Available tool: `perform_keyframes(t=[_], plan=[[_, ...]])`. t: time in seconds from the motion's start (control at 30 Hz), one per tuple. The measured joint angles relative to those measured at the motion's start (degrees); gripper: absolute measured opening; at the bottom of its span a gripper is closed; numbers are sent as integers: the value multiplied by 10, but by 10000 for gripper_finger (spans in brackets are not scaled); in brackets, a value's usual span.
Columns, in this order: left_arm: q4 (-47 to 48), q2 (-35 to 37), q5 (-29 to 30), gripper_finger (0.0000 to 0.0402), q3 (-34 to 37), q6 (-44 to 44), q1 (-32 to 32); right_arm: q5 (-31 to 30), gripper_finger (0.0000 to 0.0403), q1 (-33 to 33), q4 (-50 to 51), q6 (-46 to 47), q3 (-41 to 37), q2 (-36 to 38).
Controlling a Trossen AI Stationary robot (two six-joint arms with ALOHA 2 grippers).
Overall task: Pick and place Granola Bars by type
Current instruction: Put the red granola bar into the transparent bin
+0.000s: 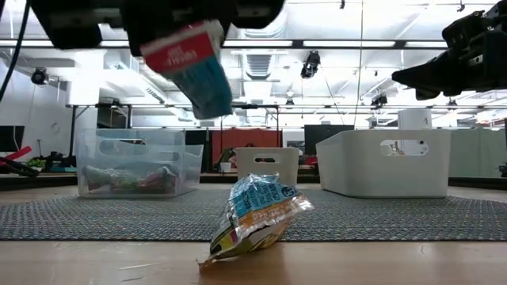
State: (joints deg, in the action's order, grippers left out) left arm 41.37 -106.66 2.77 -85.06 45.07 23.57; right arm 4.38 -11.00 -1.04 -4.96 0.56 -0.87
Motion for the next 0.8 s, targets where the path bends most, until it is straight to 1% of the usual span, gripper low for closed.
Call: perform_keyframes(t=[0.1, 0.2, 0.27, 0.33, 0.43, 0.63, 0.8], plan=[[18, 16, 12, 33, 0, -3, -10, 0, 9, 0, 0, 2, 0, 0], [37, 25, 40, 33, -2, -16, -28, 0, 9, 0, 0, 0, 0, 0], [55, 35, 63, 33, -3, -34, -43, 0, 9, 0, 0, 0, 0, -1], [52, 46, 82, 33, -5, -50, -59, 1, 9, 0, 0, 2, 0, -1], [62, 67, 99, 33, -2, -77, -83, 0, 9, 0, 0, 0, 0, -3], [99, 102, 110, 33, -4, -167, -128, 0, 9, 0, 0, 0, 0, -7], [134, 125, 108, 33, -2, -199, -157, 0, 9, 0, 0, 2, 0, -9]])
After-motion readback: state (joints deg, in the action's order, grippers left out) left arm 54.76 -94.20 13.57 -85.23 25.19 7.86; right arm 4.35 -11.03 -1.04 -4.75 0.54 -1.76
